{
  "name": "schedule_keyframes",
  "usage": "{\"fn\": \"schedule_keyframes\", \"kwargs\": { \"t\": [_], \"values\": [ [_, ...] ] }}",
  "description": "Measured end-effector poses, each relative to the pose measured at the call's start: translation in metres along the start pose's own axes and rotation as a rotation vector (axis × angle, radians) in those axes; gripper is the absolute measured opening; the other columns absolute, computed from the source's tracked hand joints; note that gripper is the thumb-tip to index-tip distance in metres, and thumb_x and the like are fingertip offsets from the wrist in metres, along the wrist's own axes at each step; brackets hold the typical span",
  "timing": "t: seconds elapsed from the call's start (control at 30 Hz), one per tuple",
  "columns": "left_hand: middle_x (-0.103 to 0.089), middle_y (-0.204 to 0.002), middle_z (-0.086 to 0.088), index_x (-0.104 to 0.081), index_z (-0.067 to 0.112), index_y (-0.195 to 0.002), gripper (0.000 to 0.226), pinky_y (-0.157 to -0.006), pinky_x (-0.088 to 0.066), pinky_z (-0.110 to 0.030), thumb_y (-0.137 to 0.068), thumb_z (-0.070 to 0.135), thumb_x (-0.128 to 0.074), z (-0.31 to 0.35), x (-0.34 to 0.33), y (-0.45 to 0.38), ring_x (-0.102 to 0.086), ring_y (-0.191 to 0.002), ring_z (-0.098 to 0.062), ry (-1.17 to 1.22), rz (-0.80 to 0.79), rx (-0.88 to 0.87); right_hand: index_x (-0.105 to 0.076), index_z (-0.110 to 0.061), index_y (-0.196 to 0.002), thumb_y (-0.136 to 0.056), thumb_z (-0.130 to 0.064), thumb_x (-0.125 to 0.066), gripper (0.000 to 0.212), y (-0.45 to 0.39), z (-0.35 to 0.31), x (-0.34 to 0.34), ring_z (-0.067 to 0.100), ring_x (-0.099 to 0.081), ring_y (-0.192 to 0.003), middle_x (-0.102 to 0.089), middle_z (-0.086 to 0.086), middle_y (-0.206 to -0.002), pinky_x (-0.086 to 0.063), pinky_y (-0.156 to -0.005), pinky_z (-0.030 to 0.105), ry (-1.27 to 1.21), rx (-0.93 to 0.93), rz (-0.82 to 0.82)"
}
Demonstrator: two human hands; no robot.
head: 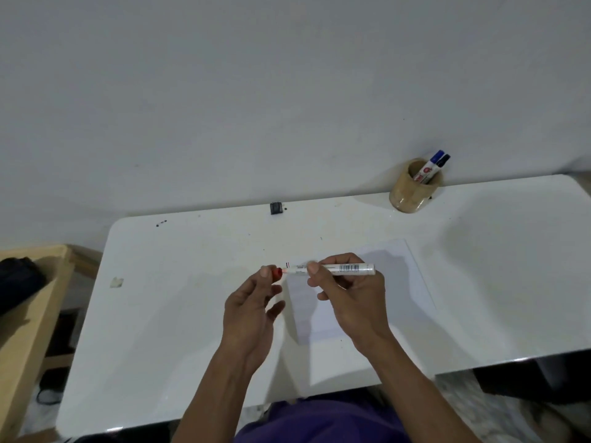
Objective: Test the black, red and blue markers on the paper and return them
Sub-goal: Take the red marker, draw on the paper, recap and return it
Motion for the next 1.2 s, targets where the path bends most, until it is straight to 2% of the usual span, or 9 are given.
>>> {"fn": "schedule_keyframes", "kwargs": {
  "t": [0.43,0.57,0.67,0.77,0.83,0.9,0.97,1.07,1.2],
  "values": [
    [-0.071,-0.085,0.001,-0.078,0.014,-0.092,0.027,-0.078,-0.052,-0.037,-0.077,0.035,-0.07,-0.014,-0.013,0.013,-0.06,-0.085,-0.018,-0.041,-0.045,0.019,-0.073,-0.002,-0.088,-0.085,-0.015,-0.082,0.016,0.018,0.001,0.013,0.022,-0.077,-0.074,-0.079,0.01,-0.077,-0.059,-0.059,0.024,-0.016,-0.015,0.042],
    [-0.075,-0.089,-0.005,-0.076,0.011,-0.093,0.028,-0.081,-0.055,-0.038,-0.08,0.035,-0.069,-0.018,-0.029,0.011,-0.07,-0.09,-0.021,-0.062,-0.058,0.0,-0.074,-0.006,-0.092,-0.083,-0.014,-0.084,0.015,0.013,0.009,0.026,0.026,-0.078,-0.079,-0.08,0.01,-0.083,-0.059,-0.062,0.028,-0.093,-0.09,0.063],
    [-0.076,-0.089,-0.009,-0.075,0.007,-0.093,0.022,-0.087,-0.057,-0.041,-0.089,0.028,-0.067,-0.014,-0.041,0.01,-0.074,-0.089,-0.022,-0.13,-0.009,-0.066,-0.067,-0.016,-0.117,-0.07,-0.021,-0.089,0.052,0.006,0.021,0.042,0.019,-0.076,-0.092,-0.079,0.003,-0.102,-0.059,-0.071,0.029,-0.287,-0.223,0.156],
    [-0.079,-0.081,-0.002,-0.076,0.012,-0.09,0.013,-0.085,-0.058,-0.043,-0.094,0.02,-0.066,-0.002,-0.056,0.004,-0.075,-0.083,-0.018,-0.282,0.081,-0.202,-0.06,-0.028,-0.128,-0.07,-0.024,-0.093,0.067,-0.006,0.006,0.081,-0.001,-0.061,-0.11,-0.064,-0.015,-0.122,-0.05,-0.088,0.017,0.105,0.03,0.316],
    [-0.079,-0.078,0.002,-0.076,0.017,-0.087,0.011,-0.083,-0.058,-0.039,-0.094,0.018,-0.067,0.007,-0.077,0.001,-0.074,-0.079,-0.013,-0.39,0.09,-0.3,-0.068,-0.025,-0.118,-0.075,-0.02,-0.091,0.049,-0.016,-0.014,0.094,-0.002,-0.055,-0.113,-0.064,-0.016,-0.12,-0.046,-0.097,0.015,0.444,0.37,0.286],
    [-0.078,-0.078,0.004,-0.076,0.019,-0.085,0.01,-0.078,-0.056,-0.029,-0.092,0.018,-0.069,0.012,-0.106,0.001,-0.072,-0.076,-0.008,-0.47,0.055,-0.365,-0.075,-0.021,-0.104,-0.076,-0.016,-0.089,0.032,-0.028,-0.021,0.097,0.007,-0.059,-0.104,-0.072,-0.012,-0.105,-0.052,-0.093,0.029,0.617,0.561,0.207],
    [-0.078,-0.079,0.004,-0.076,0.019,-0.086,0.009,-0.075,-0.052,-0.02,-0.092,0.018,-0.069,0.012,-0.137,0.001,-0.071,-0.076,-0.007,-0.526,0.002,-0.398,-0.076,-0.019,-0.095,-0.076,-0.014,-0.088,0.023,-0.04,-0.025,0.101,0.015,-0.063,-0.092,-0.075,-0.009,-0.093,-0.055,-0.082,0.04,0.669,0.647,0.168],
    [-0.078,-0.081,0.005,-0.076,0.02,-0.086,0.01,-0.076,-0.052,-0.018,-0.092,0.017,-0.069,0.012,-0.177,-0.003,-0.072,-0.079,-0.008,-0.608,-0.039,-0.447,-0.075,-0.013,-0.091,-0.075,-0.01,-0.089,0.021,-0.058,-0.032,0.119,0.022,-0.068,-0.081,-0.077,-0.002,-0.087,-0.058,-0.073,0.04,0.701,0.738,0.188],
    [-0.078,-0.086,0.011,-0.076,0.025,-0.089,0.009,-0.075,-0.052,-0.013,-0.091,0.029,-0.069,0.006,-0.223,-0.016,-0.072,-0.087,-0.005,-0.715,-0.092,-0.47,-0.072,-0.016,-0.113,-0.084,-0.011,-0.083,0.031,-0.088,-0.038,0.153,0.02,-0.072,-0.085,-0.079,0.001,-0.097,-0.061,-0.07,0.037,0.711,0.673,0.162]
  ]
}}
Point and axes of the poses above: each hand's wrist, its own y-axis away from the middle knuckle, its own x-axis out of the back of the hand, z = x × y, the point moved 6 cm from there along -y, towards the middle knuckle
